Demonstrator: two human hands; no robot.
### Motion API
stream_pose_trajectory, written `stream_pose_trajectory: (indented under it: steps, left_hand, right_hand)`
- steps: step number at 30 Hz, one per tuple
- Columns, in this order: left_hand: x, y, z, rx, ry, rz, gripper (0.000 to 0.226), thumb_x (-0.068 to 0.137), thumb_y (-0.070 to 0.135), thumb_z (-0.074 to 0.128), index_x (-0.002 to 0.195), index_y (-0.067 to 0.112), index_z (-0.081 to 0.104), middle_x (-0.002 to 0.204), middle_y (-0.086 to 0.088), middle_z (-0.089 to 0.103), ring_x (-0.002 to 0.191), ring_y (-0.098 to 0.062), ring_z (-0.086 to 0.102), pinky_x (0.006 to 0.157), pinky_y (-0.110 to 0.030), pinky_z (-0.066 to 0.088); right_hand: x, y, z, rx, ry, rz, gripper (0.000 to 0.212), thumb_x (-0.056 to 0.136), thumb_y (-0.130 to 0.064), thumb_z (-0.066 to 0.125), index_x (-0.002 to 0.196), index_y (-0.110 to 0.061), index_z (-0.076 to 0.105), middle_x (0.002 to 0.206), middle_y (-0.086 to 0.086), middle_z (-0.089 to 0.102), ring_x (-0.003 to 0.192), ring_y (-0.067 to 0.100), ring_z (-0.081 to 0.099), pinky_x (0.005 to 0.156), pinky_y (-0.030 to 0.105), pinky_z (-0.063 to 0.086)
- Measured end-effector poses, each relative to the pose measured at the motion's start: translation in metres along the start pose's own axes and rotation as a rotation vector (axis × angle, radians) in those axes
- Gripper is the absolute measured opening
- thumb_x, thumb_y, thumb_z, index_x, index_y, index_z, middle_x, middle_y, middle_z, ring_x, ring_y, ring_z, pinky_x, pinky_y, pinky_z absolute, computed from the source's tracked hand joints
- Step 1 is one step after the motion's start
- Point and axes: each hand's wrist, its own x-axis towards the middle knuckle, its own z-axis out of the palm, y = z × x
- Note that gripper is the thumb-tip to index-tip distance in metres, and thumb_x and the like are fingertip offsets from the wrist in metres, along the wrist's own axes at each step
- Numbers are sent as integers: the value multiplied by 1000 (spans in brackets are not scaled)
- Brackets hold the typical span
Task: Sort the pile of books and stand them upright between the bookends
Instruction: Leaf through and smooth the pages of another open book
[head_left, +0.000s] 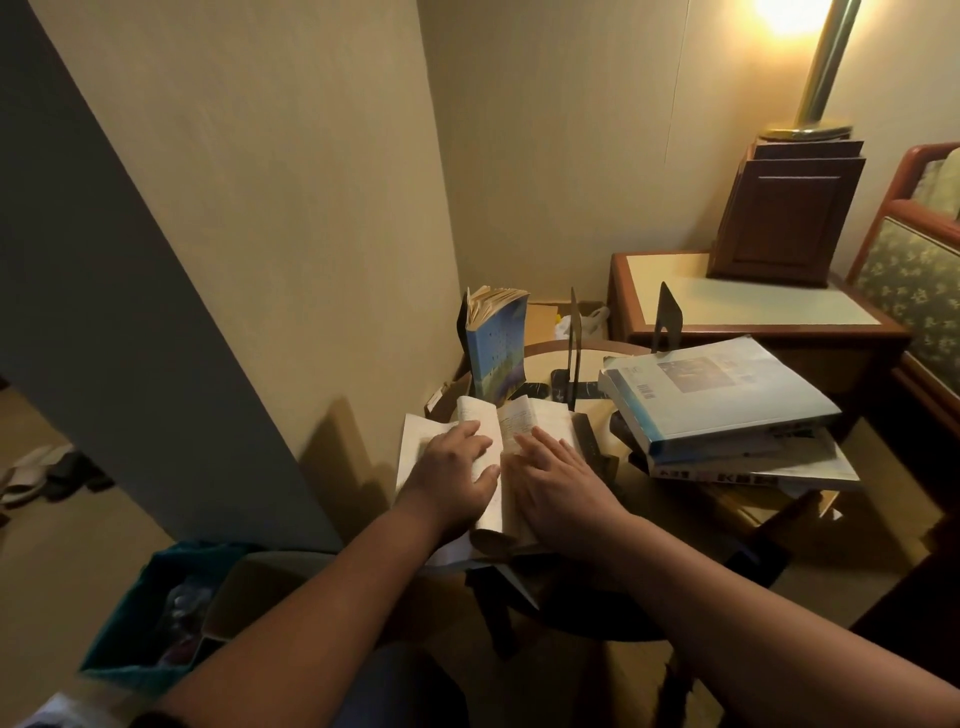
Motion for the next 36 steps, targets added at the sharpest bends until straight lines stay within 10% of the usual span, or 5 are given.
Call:
stream_pose_trajectory:
  steps: [10,15,23,28,36]
  left_hand:
    - [-9,-11,-4,278,-249,-75,57,95,40,43,145,14,39,153,-8,37,133,-26,38,111,-42,34]
    - [-13,-5,5,202,-282,-195,84,84,71,40,147,17,26,159,-9,26,136,-29,35,109,-49,38]
    - [-17,-16,-20,43,-155,-209,91,75,38,54,154,15,15,153,-9,33,137,-32,37,109,-47,39]
    - [-26,-20,-27,472,-323,-104,102,85,33,51,149,33,-27,159,4,-32,150,-27,-15,119,-59,7]
    - [-33,-20,4,631,-425,-1,69,98,50,6,154,14,-13,164,-6,-14,150,-24,-17,112,-59,-23]
  right_hand:
    - [10,-4,10,248,-222,181,68,104,-49,29,158,-21,1,166,0,-7,152,20,-9,123,42,0]
    - [-1,-2,30,217,-153,184,70,103,-55,21,157,-24,-10,164,-2,-18,148,14,-22,119,35,-12]
    - [-6,2,30,233,-125,243,69,103,-54,25,157,-25,-5,164,-5,-15,148,13,-20,119,36,-10]
    - [-11,2,27,244,-130,246,69,103,-54,25,157,-25,-5,164,-4,-14,148,14,-19,119,36,-9]
    - [-10,3,27,210,-144,243,70,103,-56,23,158,-25,-6,165,-4,-15,148,12,-20,121,36,-8]
